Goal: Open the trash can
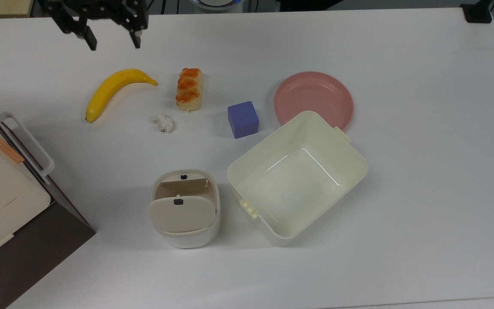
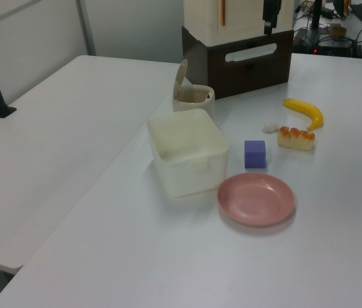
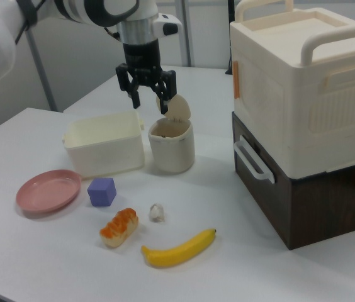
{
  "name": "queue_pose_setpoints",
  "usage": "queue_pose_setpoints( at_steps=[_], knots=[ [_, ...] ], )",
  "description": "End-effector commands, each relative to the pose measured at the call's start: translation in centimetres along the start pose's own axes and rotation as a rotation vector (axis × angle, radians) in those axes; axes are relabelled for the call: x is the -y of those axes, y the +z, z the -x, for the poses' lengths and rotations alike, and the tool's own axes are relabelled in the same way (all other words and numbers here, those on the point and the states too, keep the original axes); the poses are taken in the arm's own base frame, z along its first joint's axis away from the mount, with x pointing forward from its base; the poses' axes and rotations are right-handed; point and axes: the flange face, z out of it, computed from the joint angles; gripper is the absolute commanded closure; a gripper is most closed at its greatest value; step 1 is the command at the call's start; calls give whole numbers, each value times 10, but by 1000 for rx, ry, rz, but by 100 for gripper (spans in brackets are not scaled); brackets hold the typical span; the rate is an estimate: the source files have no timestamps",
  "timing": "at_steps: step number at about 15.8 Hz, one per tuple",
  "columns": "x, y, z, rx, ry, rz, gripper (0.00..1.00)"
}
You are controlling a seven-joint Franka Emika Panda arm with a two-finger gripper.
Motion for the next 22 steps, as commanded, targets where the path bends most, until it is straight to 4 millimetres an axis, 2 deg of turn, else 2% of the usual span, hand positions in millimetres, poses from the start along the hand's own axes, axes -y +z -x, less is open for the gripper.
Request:
queue_pose_setpoints(
  at_steps=[1, 3, 5, 7, 11, 14, 22],
  knots=[
    [12, -8, 20, -35, 45, -7, 0],
    [19, -2, 28, -57, 53, 12, 0],
    [35, 1, 38, -82, 29, 34, 0],
    [35, -3, 39, -114, 85, 30, 0],
    [50, -2, 38, -109, 239, 14, 0],
    [63, 7, 42, -68, 261, 8, 0],
    [71, 18, 47, -21, 231, 9, 0]
  ],
)
